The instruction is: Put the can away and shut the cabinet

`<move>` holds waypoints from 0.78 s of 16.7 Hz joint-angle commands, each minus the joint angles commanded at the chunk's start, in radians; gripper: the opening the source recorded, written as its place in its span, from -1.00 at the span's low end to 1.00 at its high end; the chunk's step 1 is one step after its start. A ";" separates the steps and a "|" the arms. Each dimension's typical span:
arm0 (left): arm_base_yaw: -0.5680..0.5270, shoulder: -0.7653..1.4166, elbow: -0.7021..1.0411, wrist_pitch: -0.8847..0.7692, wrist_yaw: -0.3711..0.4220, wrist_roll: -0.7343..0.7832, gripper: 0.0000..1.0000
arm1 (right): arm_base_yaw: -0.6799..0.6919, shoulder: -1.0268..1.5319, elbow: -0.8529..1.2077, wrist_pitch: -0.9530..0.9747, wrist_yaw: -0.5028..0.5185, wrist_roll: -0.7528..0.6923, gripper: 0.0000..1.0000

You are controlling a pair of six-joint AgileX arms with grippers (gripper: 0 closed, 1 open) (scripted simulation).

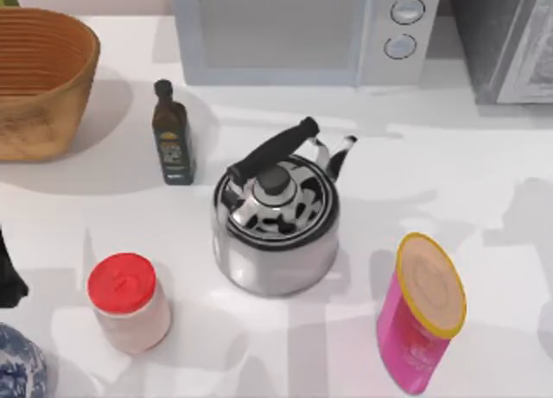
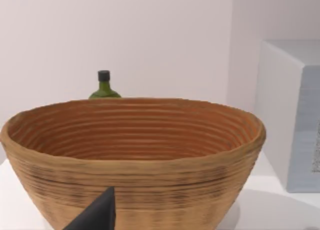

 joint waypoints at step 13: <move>0.000 0.000 0.000 0.000 0.000 0.000 1.00 | 0.093 0.812 1.110 -0.263 0.135 0.008 -1.00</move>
